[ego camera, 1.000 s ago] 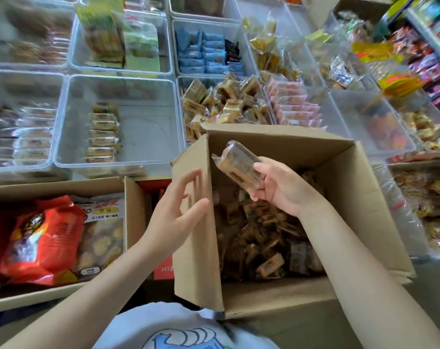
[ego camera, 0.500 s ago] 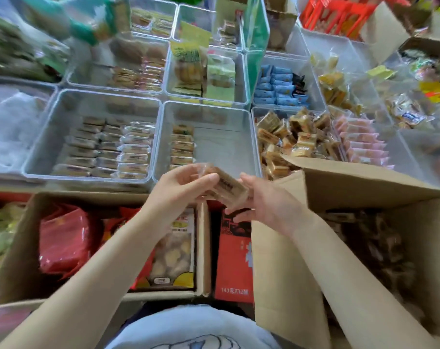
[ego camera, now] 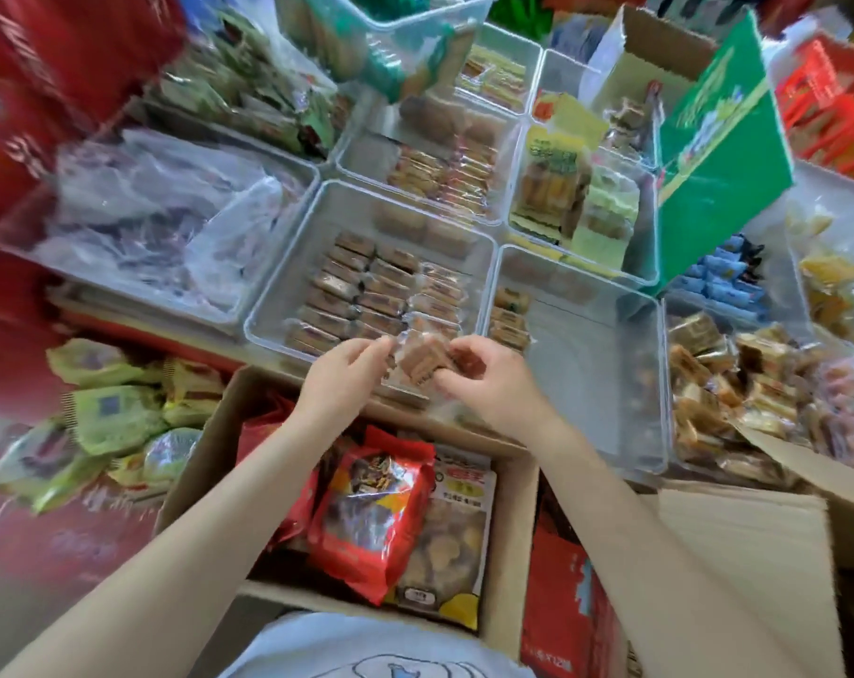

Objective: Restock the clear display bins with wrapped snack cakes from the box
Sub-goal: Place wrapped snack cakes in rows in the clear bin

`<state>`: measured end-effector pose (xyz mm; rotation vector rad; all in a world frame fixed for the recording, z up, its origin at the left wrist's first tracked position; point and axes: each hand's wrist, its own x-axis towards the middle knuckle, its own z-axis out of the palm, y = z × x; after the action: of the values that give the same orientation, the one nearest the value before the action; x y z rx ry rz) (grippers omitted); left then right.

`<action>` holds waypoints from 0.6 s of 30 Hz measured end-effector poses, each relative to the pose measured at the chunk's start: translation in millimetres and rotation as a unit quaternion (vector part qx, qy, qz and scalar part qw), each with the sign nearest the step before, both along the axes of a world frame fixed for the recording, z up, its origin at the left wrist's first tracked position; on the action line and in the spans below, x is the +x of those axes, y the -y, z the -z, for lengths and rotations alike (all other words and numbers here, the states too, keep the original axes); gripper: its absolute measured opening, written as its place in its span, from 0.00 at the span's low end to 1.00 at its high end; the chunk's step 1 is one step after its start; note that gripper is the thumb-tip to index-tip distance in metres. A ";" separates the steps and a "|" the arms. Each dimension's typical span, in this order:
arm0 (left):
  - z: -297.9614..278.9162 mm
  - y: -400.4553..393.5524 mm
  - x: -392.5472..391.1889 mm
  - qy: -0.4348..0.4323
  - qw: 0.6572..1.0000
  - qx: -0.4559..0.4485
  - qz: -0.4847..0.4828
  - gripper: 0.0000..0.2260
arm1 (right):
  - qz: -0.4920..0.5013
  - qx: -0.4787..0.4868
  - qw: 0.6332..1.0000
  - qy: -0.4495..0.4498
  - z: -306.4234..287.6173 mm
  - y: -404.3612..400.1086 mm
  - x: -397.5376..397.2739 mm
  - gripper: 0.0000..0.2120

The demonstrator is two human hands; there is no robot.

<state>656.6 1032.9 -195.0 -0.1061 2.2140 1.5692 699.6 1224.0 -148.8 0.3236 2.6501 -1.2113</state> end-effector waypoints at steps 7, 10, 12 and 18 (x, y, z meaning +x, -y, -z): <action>70.8 46.0 -37.5 -0.229 0.893 -0.347 0.171 0.19 | 0.095 0.051 0.992 -0.058 26.4 -10.5 -90.3 0.14; 82.8 45.1 -35.3 -0.266 0.869 -0.373 0.186 0.21 | 0.095 0.179 0.973 -0.109 39.6 -24.5 -130.2 0.14; 83.8 43.9 -34.3 -0.285 0.865 -0.373 0.178 0.20 | 0.085 0.236 0.962 -0.111 50.1 -33.0 -150.3 0.15; 87.5 42.7 -33.0 -0.307 0.859 -0.376 0.162 0.19 | -0.047 0.323 0.944 0.051 92.3 -32.0 -182.3 0.21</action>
<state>623.5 990.2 -282.5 0.5944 3.0139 0.5085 517.3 1256.1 -241.1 0.3374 2.8517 -0.2528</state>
